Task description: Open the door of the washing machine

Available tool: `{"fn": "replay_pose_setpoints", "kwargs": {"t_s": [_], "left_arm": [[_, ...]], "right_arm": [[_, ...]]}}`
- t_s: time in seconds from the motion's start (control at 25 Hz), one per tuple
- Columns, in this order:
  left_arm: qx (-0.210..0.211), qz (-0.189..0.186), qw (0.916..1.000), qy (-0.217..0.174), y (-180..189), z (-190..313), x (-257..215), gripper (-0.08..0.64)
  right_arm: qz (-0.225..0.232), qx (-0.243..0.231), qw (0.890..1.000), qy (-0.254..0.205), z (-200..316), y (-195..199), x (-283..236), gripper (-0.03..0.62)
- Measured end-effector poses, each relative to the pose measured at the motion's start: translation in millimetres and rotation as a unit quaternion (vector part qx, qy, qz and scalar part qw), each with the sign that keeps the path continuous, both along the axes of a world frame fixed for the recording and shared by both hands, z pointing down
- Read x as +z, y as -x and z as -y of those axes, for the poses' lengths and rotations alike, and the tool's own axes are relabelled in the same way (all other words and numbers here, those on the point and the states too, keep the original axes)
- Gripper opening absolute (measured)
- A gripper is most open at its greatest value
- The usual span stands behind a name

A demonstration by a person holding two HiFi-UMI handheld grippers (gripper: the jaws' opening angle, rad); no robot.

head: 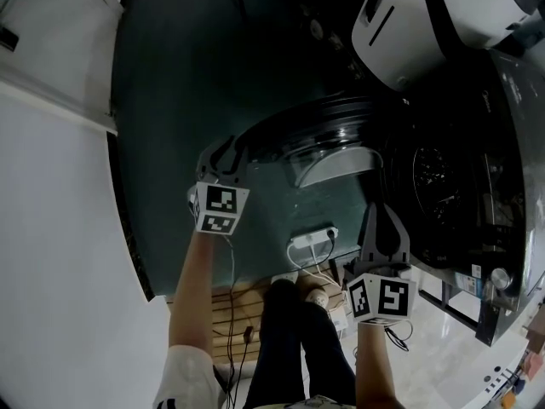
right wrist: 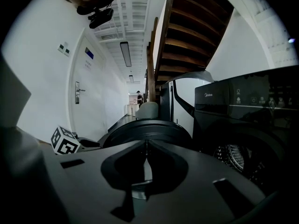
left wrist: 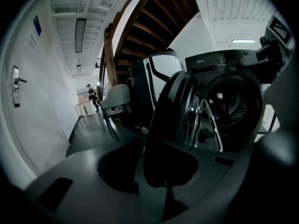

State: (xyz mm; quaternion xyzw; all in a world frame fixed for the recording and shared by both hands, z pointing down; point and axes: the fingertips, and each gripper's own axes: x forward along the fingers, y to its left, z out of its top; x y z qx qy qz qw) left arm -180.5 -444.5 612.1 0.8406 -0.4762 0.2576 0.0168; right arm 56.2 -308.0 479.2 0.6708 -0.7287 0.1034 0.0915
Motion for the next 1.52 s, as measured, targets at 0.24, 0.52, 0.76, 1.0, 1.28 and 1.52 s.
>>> {"fn": "replay_pose_setpoints", "kwargs": {"t_s": [0.24,0.52,0.76,1.0,1.28,1.52], "left_arm": [[-0.032,-0.015,0.9993,-0.008,13.2,-19.0,-45.0,0.085],[-0.064,-0.062,0.9954,-0.035,7.4,-49.8,-121.8,0.072],[-0.074,-0.101,0.9907,-0.053,-8.8,-75.4,-198.5,0.033],[-0.096,-0.113,0.9850,-0.089,-8.1,-108.6,-273.2,0.003],[-0.126,-0.126,0.9766,-0.121,0.0,-144.5,-341.3,0.002],[-0.149,-0.148,0.9686,-0.133,6.0,-177.6,-388.3,0.002]], "right_arm": [[-0.001,-0.005,1.000,-0.010,-10.6,6.1,-25.1,0.021],[0.005,-0.019,0.999,-0.048,-15.5,12.3,-79.7,0.021],[0.011,-0.028,0.996,-0.082,-24.6,14.8,-135.6,0.021],[0.014,-0.043,0.994,-0.100,-41.0,21.9,-183.7,0.021],[0.008,-0.052,0.991,-0.126,-57.0,23.8,-234.6,0.021],[0.010,-0.066,0.988,-0.140,-75.3,27.6,-270.1,0.021]]}}
